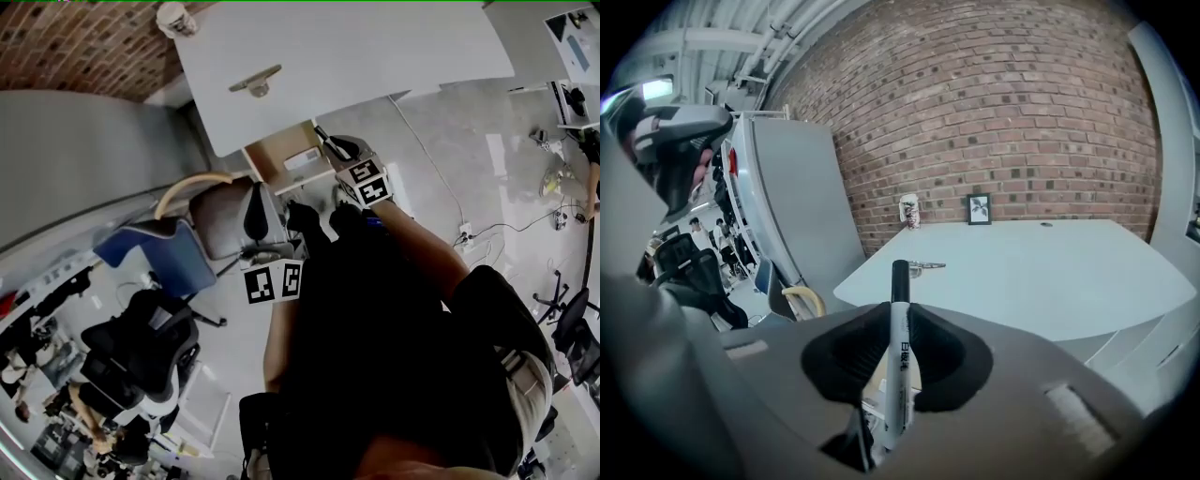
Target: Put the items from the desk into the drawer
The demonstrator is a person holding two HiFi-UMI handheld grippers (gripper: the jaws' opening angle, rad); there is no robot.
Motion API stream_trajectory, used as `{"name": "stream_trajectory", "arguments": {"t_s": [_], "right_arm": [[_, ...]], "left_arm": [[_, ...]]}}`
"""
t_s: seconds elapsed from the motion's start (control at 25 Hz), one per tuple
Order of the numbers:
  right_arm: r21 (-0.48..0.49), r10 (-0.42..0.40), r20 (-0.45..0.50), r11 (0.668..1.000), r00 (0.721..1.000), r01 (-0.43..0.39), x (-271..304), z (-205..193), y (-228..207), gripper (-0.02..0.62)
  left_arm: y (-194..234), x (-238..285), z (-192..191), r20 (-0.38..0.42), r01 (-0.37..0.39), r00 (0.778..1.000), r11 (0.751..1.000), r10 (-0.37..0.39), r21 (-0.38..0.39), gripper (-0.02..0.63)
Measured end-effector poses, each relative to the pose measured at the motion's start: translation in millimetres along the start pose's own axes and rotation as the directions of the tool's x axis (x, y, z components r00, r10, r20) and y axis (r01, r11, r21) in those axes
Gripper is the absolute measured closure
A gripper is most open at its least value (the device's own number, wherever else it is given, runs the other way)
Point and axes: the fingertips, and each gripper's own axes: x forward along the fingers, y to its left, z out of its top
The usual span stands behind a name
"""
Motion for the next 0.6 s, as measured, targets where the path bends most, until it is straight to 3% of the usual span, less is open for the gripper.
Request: {"name": "stream_trajectory", "arguments": {"t_s": [0.6], "right_arm": [[0.102,-0.076,-0.173,0.990,0.982,0.094,65.5,-62.5,6.5,0.528]], "left_arm": [[67.1,48.5,-23.6,-0.082,0.114,0.990,0.993,-0.116,-0.033,0.600]]}}
